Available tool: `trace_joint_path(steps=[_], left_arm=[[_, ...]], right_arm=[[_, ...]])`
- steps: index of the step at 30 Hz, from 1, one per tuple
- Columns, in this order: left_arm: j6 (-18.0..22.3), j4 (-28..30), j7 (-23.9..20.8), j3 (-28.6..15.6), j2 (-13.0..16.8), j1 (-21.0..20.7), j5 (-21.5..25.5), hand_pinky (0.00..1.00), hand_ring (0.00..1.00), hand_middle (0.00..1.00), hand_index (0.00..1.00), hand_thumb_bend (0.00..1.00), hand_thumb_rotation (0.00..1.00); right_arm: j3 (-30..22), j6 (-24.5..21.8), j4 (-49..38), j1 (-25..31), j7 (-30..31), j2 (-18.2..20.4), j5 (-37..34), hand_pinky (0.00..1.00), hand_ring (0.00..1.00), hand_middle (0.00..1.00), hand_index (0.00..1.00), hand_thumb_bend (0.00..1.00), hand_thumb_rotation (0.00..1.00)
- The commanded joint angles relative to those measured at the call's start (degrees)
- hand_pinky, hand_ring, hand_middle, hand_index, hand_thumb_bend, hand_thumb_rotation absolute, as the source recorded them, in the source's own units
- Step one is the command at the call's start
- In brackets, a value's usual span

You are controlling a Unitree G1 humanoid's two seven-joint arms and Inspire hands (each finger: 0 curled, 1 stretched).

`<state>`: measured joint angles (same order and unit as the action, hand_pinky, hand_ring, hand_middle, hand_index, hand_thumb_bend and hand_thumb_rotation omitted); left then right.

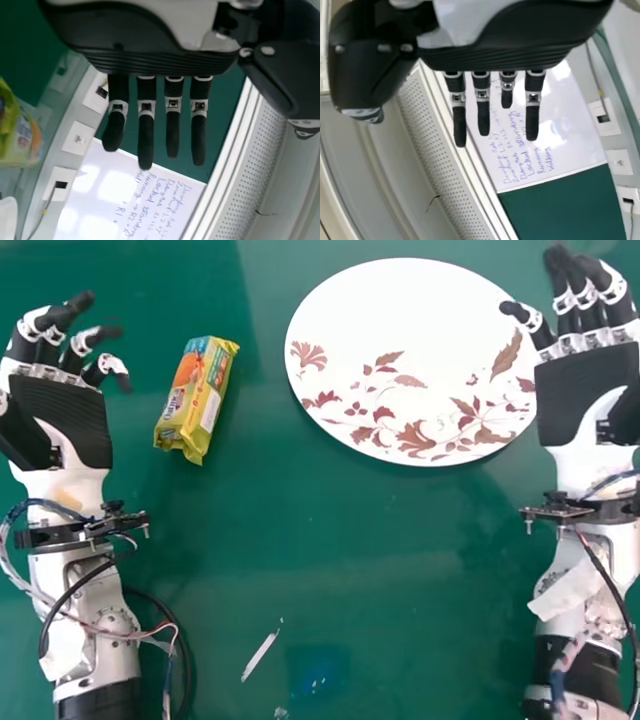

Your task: Pick up biscuit and place it in the plate

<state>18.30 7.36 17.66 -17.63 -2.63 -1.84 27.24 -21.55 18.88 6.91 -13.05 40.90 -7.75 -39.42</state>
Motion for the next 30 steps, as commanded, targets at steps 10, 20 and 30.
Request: trace_joint_path(steps=[10,20,30], left_arm=[[-1.5,3.7,-2.8,2.6,-0.5,5.6,-1.0,0.14,0.26,0.5,0.53,1.0,0.9],[-0.2,5.1,-2.1,2.6,0.7,6.6,-0.8,0.19,0.29,0.37,0.48,1.0,0.91],[-0.6,7.6,-2.3,3.5,0.3,8.1,-0.1,0.26,0.4,0.51,0.53,1.0,0.9]], right_arm=[[-0.8,-5.4,-3.7,4.4,0.8,-0.1,-4.4,0.65,0.81,0.8,0.68,0.81,0.26],[-1.4,-3.4,-2.8,4.6,2.2,0.7,-3.9,0.71,0.85,0.84,0.73,0.78,0.3],[-2.3,-4.4,-3.0,5.5,4.2,-0.3,-6.0,0.7,0.85,0.84,0.72,0.8,0.29]])
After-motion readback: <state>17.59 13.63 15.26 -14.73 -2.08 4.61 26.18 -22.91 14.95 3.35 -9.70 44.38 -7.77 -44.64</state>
